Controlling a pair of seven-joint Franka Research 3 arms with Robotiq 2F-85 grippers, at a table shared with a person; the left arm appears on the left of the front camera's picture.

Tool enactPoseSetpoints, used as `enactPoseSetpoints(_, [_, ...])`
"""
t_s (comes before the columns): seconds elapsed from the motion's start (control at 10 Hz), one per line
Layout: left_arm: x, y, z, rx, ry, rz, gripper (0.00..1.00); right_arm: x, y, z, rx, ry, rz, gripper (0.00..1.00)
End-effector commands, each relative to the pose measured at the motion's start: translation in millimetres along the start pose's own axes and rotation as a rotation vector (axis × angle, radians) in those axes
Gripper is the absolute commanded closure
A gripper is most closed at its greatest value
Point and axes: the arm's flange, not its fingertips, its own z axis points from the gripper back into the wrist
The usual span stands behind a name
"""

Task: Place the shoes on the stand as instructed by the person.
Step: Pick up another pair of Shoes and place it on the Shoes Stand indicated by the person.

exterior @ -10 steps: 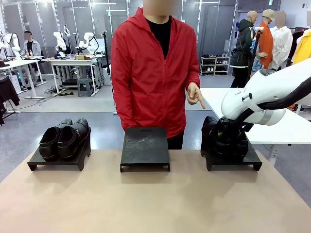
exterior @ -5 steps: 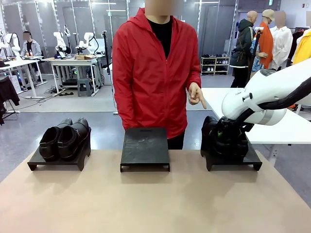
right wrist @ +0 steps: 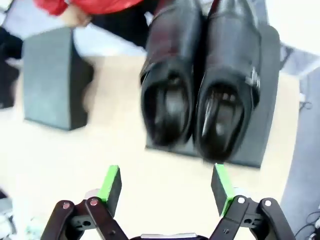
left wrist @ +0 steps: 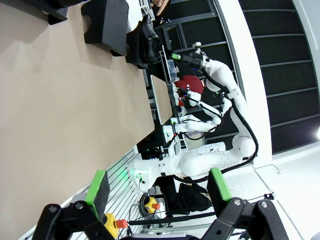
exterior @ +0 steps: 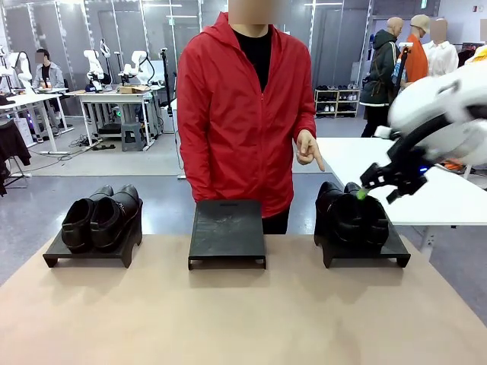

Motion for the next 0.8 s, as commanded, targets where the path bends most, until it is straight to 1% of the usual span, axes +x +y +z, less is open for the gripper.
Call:
enactPoseSetpoints(0.0, [-4, -1, 0, -0.010, 0.006, -0.021, 0.00, -38, -35, 46, 0.187, 0.105, -0.010, 0.10])
enactPoseSetpoints(0.2, [-4, -1, 0, -0.010, 0.006, -0.021, 0.00, -72, -69, 79, 0.371, 0.159, -0.026, 0.10])
enactPoseSetpoints(0.3, [-4, -1, 0, -0.010, 0.006, -0.021, 0.00, -94, -90, 90, 0.489, 0.156, -0.029, 0.10])
enactPoseSetpoints(0.4, [-4, -1, 0, -0.010, 0.006, -0.021, 0.00, -124, -117, 99, 0.596, 0.135, -0.039, 0.10])
enactPoseSetpoints(0.6, [-4, -1, 0, -0.010, 0.006, -0.021, 0.00, -178, -163, 96, 0.740, 0.111, -0.075, 0.10])
enactPoseSetpoints(0.7, [-4, -1, 0, -0.010, 0.006, -0.021, 0.00, -201, -183, 86, 0.803, 0.088, -0.100, 0.10])
